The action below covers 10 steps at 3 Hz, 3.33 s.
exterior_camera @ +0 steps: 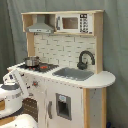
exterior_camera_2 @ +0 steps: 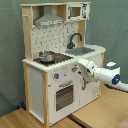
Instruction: Play with the kitchen
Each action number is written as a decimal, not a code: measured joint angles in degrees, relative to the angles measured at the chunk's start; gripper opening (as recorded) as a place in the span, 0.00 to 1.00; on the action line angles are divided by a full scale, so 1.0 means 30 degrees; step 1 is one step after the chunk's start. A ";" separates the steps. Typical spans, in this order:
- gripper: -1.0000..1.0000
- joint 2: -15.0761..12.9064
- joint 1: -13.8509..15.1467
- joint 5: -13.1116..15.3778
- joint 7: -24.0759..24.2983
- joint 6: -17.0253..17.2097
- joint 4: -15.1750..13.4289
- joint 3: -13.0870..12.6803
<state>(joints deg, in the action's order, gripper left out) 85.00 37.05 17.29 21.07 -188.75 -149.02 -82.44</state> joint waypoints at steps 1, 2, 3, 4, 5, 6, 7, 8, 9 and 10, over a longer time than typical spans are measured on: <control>1.00 0.0001 0.0149 -0.0022 0.0630 0.0821 0.1712 0.0081; 1.00 0.0024 0.0155 -0.0022 0.2668 0.1035 0.2416 -0.0743; 1.00 0.0091 0.0164 -0.0025 0.4515 0.1219 0.2747 -0.1430; 1.00 0.0171 0.0226 -0.0025 0.6504 0.1313 0.2776 -0.1863; 1.00 0.0276 0.0699 -0.0025 0.8354 0.1682 0.2651 -0.2209; 1.00 0.0608 0.1726 -0.0025 0.9754 0.1971 0.2506 -0.2916; 1.00 0.0800 0.1941 -0.0024 1.1269 0.2704 0.2688 -0.3818; 1.00 0.1032 0.2437 -0.0010 1.2728 0.3575 0.3220 -0.4287; 1.00 0.1264 0.3399 0.0007 1.3751 0.4050 0.4344 -0.4933; 1.00 0.1268 0.3387 0.0028 1.4886 0.5414 0.5103 -0.5117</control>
<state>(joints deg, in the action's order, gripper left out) 88.80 47.21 17.37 65.73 -172.51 -133.71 -97.80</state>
